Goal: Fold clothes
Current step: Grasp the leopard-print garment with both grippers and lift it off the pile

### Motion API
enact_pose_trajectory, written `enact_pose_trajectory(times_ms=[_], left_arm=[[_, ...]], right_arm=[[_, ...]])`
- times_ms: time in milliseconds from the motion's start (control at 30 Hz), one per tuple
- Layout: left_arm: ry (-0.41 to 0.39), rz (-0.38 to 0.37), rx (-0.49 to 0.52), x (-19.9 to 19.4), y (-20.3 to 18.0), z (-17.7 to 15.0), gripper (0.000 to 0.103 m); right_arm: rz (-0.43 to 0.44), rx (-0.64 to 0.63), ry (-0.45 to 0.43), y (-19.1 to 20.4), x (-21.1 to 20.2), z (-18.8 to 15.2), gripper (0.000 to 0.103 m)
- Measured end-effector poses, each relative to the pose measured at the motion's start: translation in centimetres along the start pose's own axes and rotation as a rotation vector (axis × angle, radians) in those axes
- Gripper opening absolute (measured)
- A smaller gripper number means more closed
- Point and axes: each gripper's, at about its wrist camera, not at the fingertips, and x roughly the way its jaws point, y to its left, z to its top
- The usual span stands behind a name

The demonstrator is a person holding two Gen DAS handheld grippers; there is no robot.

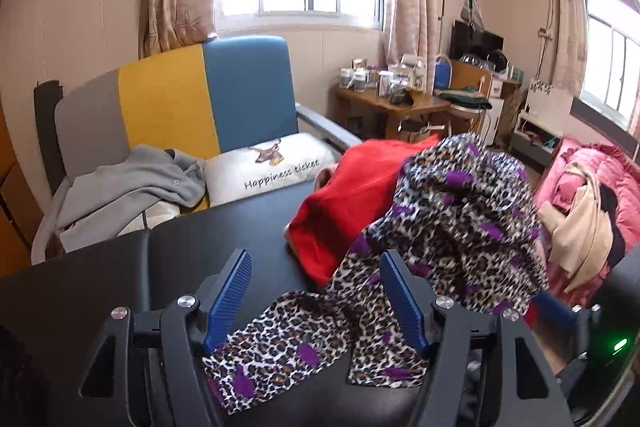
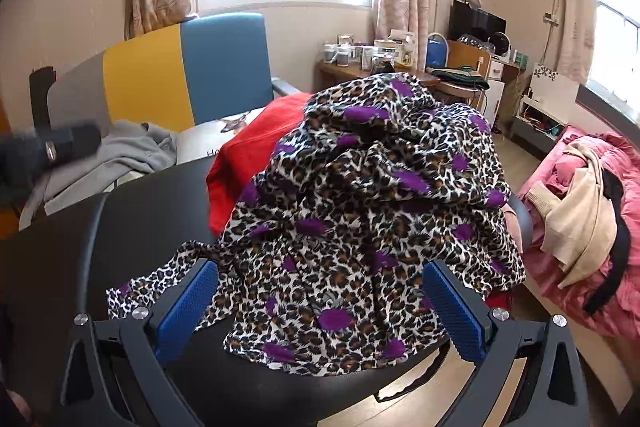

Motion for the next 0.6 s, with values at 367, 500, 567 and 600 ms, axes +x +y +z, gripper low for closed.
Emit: enact_pose_trajectory(times_ms=[367,500,567,600], left_arm=[[0.024,-0.040,-0.026,1.9,0.2,-1.6,0.068],[0.064,-0.012,-0.036,3.5,-0.7,-1.3,0.068],[0.075,0.015,-0.041,4.1,-0.7,-1.3,0.069],[0.074,0.026,-0.044,4.2,-0.6,-1.4,0.069]], right_arm=[[-0.027,-0.015,-0.002,0.0,0.0,0.3,0.103],[-0.040,-0.035,0.000,0.4,0.1,0.5,0.103],[-0.046,-0.044,0.001,0.6,0.1,0.5,0.103],[-0.048,-0.049,0.001,0.7,0.1,0.5,0.103]])
